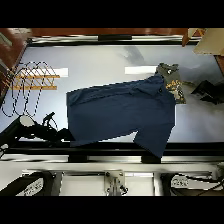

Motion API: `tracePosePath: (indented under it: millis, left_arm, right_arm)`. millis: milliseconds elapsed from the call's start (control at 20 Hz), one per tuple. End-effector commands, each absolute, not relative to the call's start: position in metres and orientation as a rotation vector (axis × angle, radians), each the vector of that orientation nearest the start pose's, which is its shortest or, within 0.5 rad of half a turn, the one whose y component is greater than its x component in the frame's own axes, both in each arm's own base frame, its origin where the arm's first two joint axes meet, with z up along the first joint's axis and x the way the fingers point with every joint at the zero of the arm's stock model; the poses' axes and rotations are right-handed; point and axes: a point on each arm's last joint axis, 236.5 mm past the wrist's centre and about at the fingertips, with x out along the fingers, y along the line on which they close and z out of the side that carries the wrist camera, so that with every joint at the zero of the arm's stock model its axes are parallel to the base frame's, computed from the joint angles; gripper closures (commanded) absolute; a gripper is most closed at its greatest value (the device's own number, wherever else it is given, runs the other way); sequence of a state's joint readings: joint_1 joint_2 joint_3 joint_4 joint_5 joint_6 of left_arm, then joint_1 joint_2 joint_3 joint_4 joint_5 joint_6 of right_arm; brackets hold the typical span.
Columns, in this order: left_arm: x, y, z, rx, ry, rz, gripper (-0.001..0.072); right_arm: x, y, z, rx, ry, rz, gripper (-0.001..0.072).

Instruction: Fold the shirts.

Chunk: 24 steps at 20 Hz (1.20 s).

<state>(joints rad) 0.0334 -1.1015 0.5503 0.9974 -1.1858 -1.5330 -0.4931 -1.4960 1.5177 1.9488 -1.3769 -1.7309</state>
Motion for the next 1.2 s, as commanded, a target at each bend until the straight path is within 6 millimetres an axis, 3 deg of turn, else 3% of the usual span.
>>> tracePosePath:
  millis: [0,250,300,400,450,500,650,800,850,1000,1150]
  left_arm:
    - [0.217,-0.124,-0.097,-0.637,1.629,-0.208,0.0047]
    - [0.217,-0.132,-0.110,-0.637,1.654,-0.206,0.0048]
    - [0.220,-0.137,-0.110,-0.654,1.645,-0.208,0.0075]
    - [0.225,-0.142,-0.109,-0.674,1.628,-0.212,0.0387]
    - [0.224,-0.143,-0.108,-0.681,1.631,-0.214,0.0602]
    - [0.224,-0.144,-0.107,-0.679,1.632,-0.218,0.0673]
    - [0.227,-0.144,-0.103,-0.674,1.613,-0.227,0.0674]
    - [0.235,-0.143,-0.094,-0.664,1.552,-0.236,0.0674]
    - [0.238,-0.142,-0.089,-0.661,1.530,-0.241,0.0674]
    - [0.243,-0.142,-0.078,-0.654,1.481,-0.255,0.0674]
    - [0.250,-0.140,-0.075,-0.650,1.445,-0.248,0.0674]
  right_arm:
    - [0.416,-0.125,0.051,0.492,1.205,-0.049,0.0091]
    - [0.415,-0.124,0.050,0.493,1.208,-0.048,0.0091]
    - [0.414,-0.124,0.050,0.495,1.212,-0.047,0.0091]
    - [0.406,-0.119,0.042,0.506,1.260,-0.031,0.0091]
    - [0.398,-0.112,0.030,0.516,1.313,-0.002,0.0090]
    - [0.388,-0.102,0.017,0.542,1.370,0.039,0.0090]
    - [0.357,-0.076,-0.030,0.633,1.538,0.132,0.0090]
    - [0.345,-0.071,-0.062,0.655,1.609,0.130,0.0090]
    - [0.339,-0.078,-0.072,0.621,1.641,0.104,0.0091]
    - [0.336,-0.083,-0.089,0.614,1.674,0.082,0.0092]
    - [0.337,-0.064,-0.103,0.640,1.715,0.130,0.0093]
